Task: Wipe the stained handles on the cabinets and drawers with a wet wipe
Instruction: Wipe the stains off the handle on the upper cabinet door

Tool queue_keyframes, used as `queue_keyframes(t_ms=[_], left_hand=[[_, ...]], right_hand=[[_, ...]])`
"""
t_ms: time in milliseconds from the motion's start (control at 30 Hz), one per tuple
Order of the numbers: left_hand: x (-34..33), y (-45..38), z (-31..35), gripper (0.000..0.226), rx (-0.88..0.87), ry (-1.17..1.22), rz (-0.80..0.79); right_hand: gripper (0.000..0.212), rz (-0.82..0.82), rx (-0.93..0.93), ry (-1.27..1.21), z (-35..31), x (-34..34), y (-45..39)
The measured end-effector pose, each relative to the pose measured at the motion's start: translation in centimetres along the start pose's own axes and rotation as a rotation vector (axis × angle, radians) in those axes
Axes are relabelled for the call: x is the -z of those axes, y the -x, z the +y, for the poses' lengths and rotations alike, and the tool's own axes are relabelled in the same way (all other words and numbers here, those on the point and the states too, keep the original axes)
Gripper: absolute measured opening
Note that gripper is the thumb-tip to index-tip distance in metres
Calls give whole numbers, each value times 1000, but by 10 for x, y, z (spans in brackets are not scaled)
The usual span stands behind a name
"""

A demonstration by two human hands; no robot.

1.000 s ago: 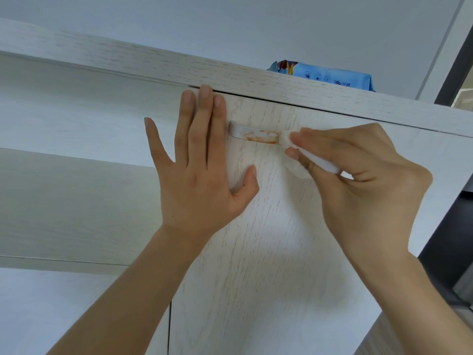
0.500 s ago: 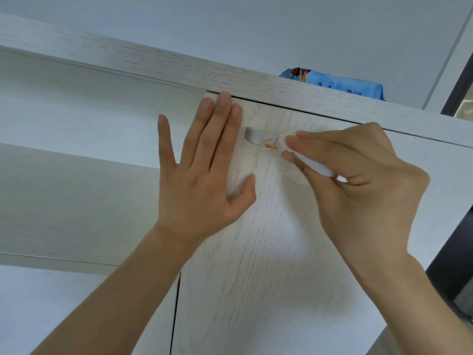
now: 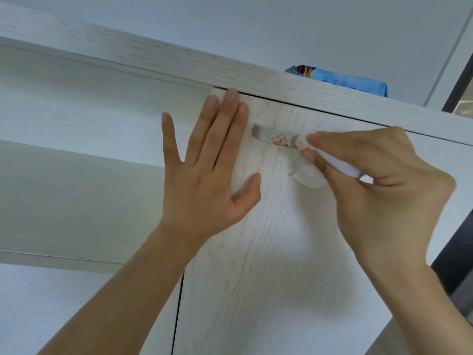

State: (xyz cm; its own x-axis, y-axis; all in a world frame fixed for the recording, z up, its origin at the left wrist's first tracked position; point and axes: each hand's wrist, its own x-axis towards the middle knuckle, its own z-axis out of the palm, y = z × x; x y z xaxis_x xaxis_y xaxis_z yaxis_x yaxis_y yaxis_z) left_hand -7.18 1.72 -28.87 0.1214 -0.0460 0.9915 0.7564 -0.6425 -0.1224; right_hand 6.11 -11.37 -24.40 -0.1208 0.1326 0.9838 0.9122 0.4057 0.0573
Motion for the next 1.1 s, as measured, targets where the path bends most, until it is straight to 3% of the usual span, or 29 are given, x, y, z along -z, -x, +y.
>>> queue_keyframes(t_ms=[333,1100], left_hand=[[-1,1,-1,66,8,32,15],[-1,4,-4,65,0,135,44]], right_hand=[[24,-26,98,37,-1,-10,-4],[18,-8,131,68,-5,-19,-5]])
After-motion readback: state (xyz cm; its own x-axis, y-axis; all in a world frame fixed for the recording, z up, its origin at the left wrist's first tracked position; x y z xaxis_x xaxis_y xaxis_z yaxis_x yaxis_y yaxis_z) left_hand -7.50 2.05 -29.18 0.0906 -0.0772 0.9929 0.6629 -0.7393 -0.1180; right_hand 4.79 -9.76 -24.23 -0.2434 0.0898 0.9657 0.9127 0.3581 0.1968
